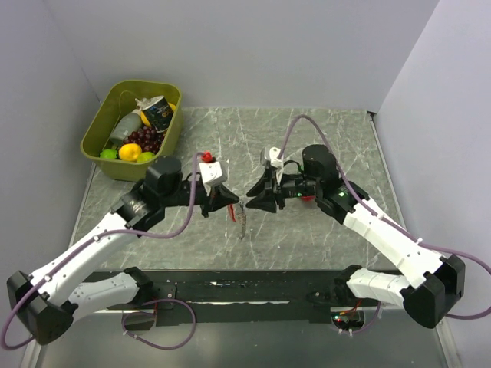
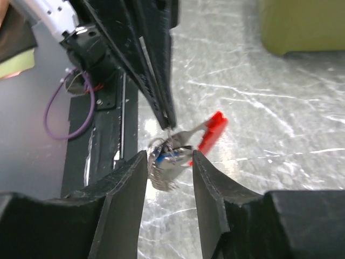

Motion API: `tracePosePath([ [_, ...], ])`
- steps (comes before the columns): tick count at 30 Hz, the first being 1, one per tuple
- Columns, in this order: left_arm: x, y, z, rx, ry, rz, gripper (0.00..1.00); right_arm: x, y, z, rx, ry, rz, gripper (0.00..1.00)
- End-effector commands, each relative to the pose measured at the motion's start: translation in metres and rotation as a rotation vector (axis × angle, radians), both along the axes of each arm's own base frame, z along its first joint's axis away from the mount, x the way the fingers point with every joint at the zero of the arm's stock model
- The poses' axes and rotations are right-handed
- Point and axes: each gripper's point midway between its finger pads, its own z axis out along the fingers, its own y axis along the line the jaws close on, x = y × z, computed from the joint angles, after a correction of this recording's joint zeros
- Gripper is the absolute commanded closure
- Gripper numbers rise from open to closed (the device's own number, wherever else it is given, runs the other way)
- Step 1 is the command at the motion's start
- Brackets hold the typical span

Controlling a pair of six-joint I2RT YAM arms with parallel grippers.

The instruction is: Put the keys on the keyring

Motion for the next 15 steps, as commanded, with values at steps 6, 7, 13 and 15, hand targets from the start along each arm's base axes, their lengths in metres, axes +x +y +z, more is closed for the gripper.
tracePosePath([
  [6,-0.012,-0.007,0.067,-0.394,-0.127,-0.022,0.99,0.007,0.003,0.024,0.101,-0.037,0.028,0.75],
  [7,-0.012,-0.008,0.066,-0.399,-0.127,-0.024,0.99,0.005,0.004,0.024,0.102,-0.035,0.041,0.79],
  [13,-0.014,-0.006,0.073,-0.433,-0.156,-0.028,0.99,0.005,0.004,0.015,0.084,-0.019,0.059,0.93],
  [15,-0.016,-0.005,0.077,-0.448,-0.173,-0.033,0.99,0.003,0.004,0.016,0.088,-0.025,0.064,0.93],
])
